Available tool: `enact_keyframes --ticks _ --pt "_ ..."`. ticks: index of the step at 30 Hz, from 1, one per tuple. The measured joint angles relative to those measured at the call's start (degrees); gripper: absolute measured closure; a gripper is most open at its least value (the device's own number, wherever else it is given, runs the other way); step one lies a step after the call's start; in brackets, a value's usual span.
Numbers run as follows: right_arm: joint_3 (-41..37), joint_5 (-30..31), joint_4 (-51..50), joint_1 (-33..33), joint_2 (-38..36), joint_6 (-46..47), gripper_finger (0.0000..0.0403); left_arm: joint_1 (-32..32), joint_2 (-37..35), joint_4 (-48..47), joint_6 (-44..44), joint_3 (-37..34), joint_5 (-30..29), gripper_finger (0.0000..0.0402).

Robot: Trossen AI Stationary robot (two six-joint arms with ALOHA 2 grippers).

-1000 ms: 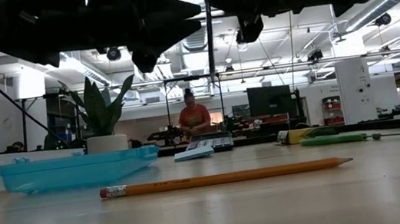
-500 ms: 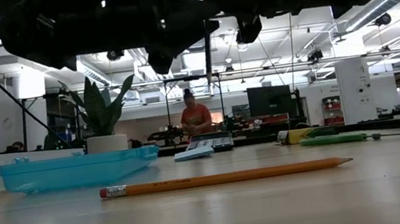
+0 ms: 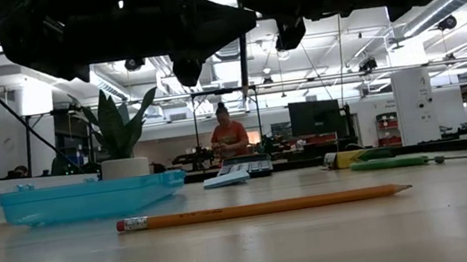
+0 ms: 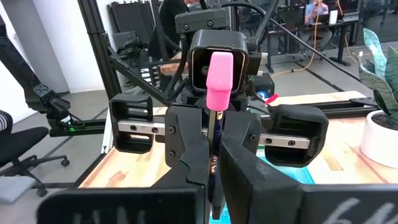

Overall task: Pack school essentials
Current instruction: Put the blue pencil into the blue supply box

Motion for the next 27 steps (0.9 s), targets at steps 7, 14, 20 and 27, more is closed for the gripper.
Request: enact_keyframes --ticks 7,14,20,27 --pt "0.0 0.1 -0.1 0.0 0.0 1.0 0.0308 0.0 -0.1 0.0 -0.1 0.0 0.1 0.0397" --pt "0.0 0.1 -7.9 -0.4 -2.6 2.1 0.0231 0.0 -0.4 -0.6 -0.2 0.0 0.0 0.0399" --pt "0.0 0.5 -21.4 -1.7 -8.4 2.0 0.0205 0.0 -3.6 -11.3 -2.6 0.0 -5.3 0.0399" --pt "0.0 11.8 -35.1 -2.0 -15.2 -1.8 0.0213 0.1 -13.5 -33.9 -10.1 0.0 -14.8 0.0399"
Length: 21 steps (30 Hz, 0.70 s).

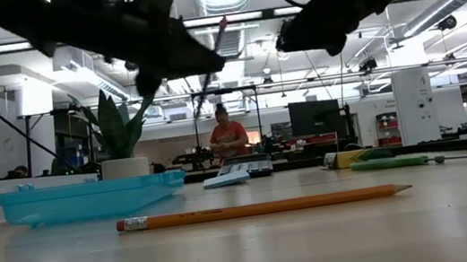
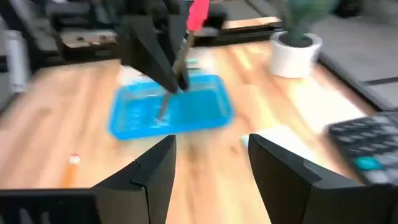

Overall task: Pack school essentials
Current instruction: Put the blue pencil into the blue supply box

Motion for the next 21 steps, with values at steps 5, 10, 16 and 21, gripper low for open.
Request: enact_keyframes --ticks 5,10,16,21 --pt "0.0 5.4 -4.2 0.0 -2.7 -3.1 0.0222 0.1 -8.2 -21.3 -8.9 1.2 -5.5 0.0399" --pt "0.0 6.2 -6.3 0.0 -3.3 -6.5 0.0228 0.3 -12.1 -46.3 -21.0 6.2 -7.6 0.0399" --pt "-0.4 8.0 -7.6 -0.5 -2.9 -7.8 0.0234 0.3 -11.4 -69.9 -32.7 13.4 -6.4 0.0399" --pt "-0.6 8.0 -8.7 -0.8 -2.6 -9.1 0.0237 0.3 -9.7 -78.7 -36.7 17.6 -3.6 0.0399"
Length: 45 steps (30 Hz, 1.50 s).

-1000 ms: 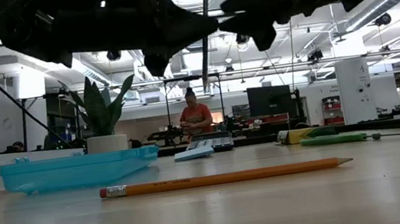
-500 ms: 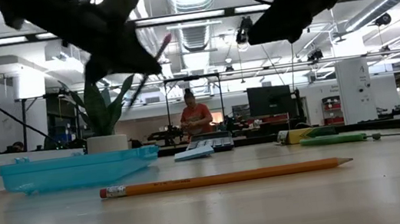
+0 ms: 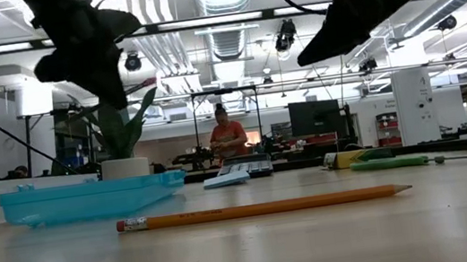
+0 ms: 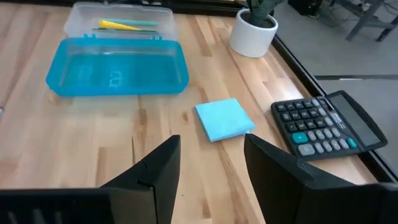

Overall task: Pack school essentials
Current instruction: Put the blue pencil into the blue supply box

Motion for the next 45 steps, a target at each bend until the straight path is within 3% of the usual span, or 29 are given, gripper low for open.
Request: enact_keyframes --ticks 5,14,28,45 --pt "0.3 0.0 -0.6 -0.5 -0.5 -2.9 0.0237 0.0 1.8 -9.7 -7.5 1.3 1.8 0.0399" --pt "0.8 0.0 -1.4 -1.5 -2.9 -5.0 0.0245 0.0 6.6 -28.5 -24.6 0.3 13.2 0.0399" --pt "0.6 -0.1 -2.4 -1.6 -2.9 -7.5 0.0248 1.5 12.3 -26.9 -28.6 -3.0 21.6 0.0399" --pt "0.5 -0.1 -2.4 -1.9 -2.9 -8.2 0.0248 4.4 12.5 -17.7 -28.4 -9.5 21.9 0.0387"
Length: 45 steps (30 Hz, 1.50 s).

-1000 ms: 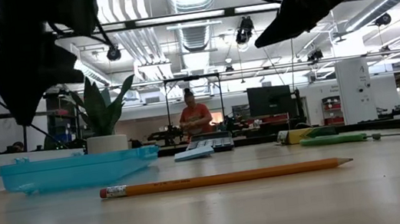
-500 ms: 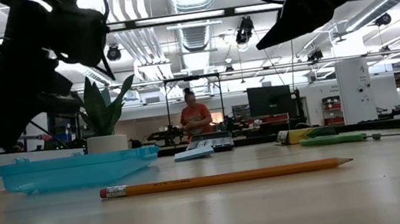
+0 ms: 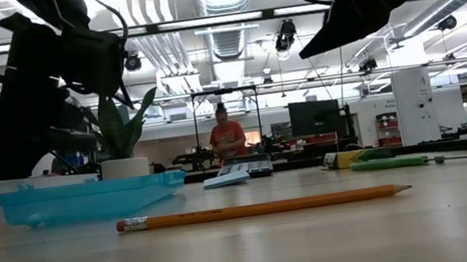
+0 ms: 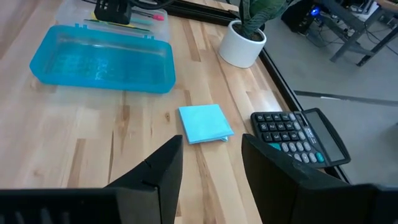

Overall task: Pack school essentials
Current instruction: Put the blue pencil into the blue supply box, then put the orange pencil into the blue supply box

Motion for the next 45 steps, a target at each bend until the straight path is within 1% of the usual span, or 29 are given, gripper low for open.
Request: enact_keyframes --ticks 4,15,21,25,29,32,36,39,40,42,43,45 --pt "0.0 0.0 0.0 0.0 0.0 0.0 0.0252 0.0 0.0 0.0 0.0 -0.5 0.0 0.0378" --pt "0.0 0.0 0.1 0.0 0.0 0.1 0.0253 0.0 0.0 0.1 0.0 -0.5 0.1 0.0372" --pt "0.0 -0.1 0.0 0.0 0.0 0.2 0.0253 0.0 -0.5 -0.1 1.2 0.0 3.3 0.0371" --pt "0.0 -0.1 0.1 0.0 0.0 0.2 0.0254 0.0 -1.4 -0.7 2.1 1.1 3.8 0.037" --pt "0.0 -0.1 0.0 0.0 0.0 0.2 0.0255 -0.1 -2.5 -1.4 5.8 3.7 3.5 0.037" --pt "0.0 -0.1 0.1 0.0 0.0 0.3 0.0255 -0.6 -3.2 -1.6 9.0 6.5 0.5 0.037" --pt "0.0 -0.1 0.3 0.0 0.0 1.1 0.0255 -1.8 -3.9 -0.1 16.2 10.5 -7.0 0.037" --pt "0.0 -0.1 0.3 0.0 0.0 2.3 0.0255 -3.1 -4.7 4.6 25.7 12.5 -13.5 0.037" --pt "0.0 -0.1 0.3 0.0 0.0 2.7 0.0255 -3.7 -5.2 7.6 30.0 12.6 -15.8 0.037" --pt "0.0 -0.1 0.3 0.0 0.0 3.8 0.0255 -5.1 -5.6 15.5 41.4 12.2 -19.8 0.037" --pt "0.0 -0.1 0.3 0.0 0.0 5.1 0.0255 -5.9 -5.9 20.7 48.0 11.6 -21.2 0.037" --pt "0.0 -0.1 0.3 0.0 0.0 8.4 0.0255 -7.3 -6.1 30.9 60.6 10.0 -22.3 0.037"
